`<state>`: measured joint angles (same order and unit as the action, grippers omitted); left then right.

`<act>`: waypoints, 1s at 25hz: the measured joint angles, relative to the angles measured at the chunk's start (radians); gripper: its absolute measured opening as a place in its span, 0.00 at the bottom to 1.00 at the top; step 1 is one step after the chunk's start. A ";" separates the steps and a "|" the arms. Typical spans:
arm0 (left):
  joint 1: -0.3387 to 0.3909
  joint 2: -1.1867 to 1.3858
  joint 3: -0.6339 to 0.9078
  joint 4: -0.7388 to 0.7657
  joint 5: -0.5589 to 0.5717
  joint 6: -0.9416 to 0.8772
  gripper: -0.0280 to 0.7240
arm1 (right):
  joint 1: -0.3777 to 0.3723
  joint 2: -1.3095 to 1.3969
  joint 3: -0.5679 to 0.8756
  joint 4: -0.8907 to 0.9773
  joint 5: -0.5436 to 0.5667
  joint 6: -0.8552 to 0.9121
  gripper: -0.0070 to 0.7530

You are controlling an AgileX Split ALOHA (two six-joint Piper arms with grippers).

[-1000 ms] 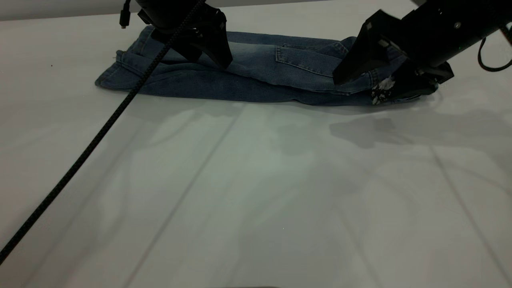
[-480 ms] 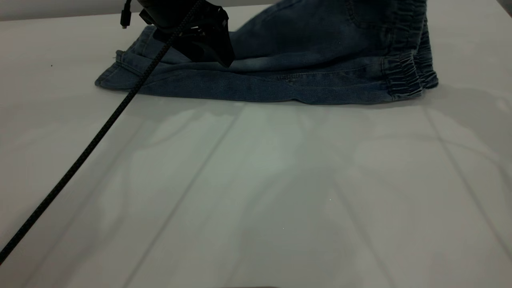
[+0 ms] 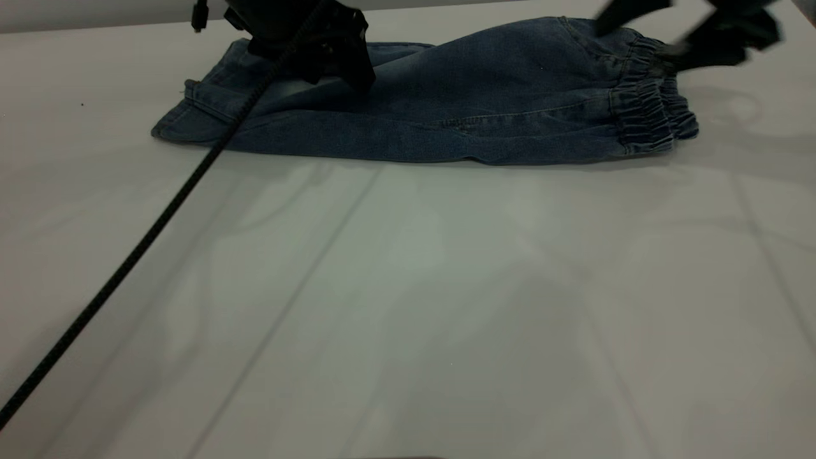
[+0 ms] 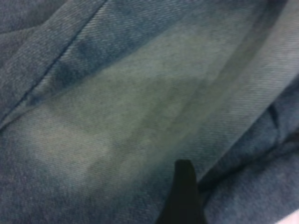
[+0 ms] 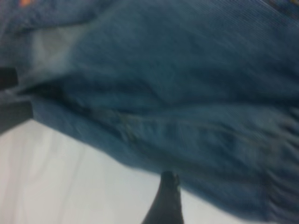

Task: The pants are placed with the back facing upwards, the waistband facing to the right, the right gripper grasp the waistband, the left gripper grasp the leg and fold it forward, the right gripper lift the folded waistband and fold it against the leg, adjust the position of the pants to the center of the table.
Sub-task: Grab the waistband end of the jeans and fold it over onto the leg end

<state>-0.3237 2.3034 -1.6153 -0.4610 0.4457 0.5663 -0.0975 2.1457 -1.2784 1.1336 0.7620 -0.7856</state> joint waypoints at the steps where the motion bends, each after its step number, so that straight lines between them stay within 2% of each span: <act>1: -0.001 0.004 0.000 0.000 -0.007 0.000 0.77 | -0.021 -0.001 0.000 -0.039 0.029 0.046 0.79; 4: -0.008 0.006 0.000 0.000 -0.014 0.000 0.77 | -0.057 -0.003 0.000 -0.182 0.085 0.168 0.79; 7: -0.020 0.006 0.000 -0.003 -0.019 0.000 0.77 | -0.066 0.004 0.000 -0.299 0.087 0.242 0.79; 11: -0.035 0.006 0.000 -0.006 -0.021 0.000 0.77 | -0.067 0.038 0.000 -0.322 0.068 0.255 0.79; 16: -0.049 0.006 0.000 -0.006 -0.020 0.000 0.77 | -0.067 0.086 0.000 -0.275 0.037 0.173 0.79; 22: -0.058 0.006 0.000 -0.007 -0.021 0.000 0.77 | -0.067 0.099 0.000 -0.081 0.045 -0.067 0.79; 25: -0.058 0.006 0.000 -0.007 -0.022 0.000 0.77 | -0.067 0.099 0.000 -0.022 0.044 -0.127 0.79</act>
<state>-0.3816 2.3095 -1.6153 -0.4679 0.4241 0.5663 -0.1646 2.2450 -1.2784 1.1115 0.8058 -0.9122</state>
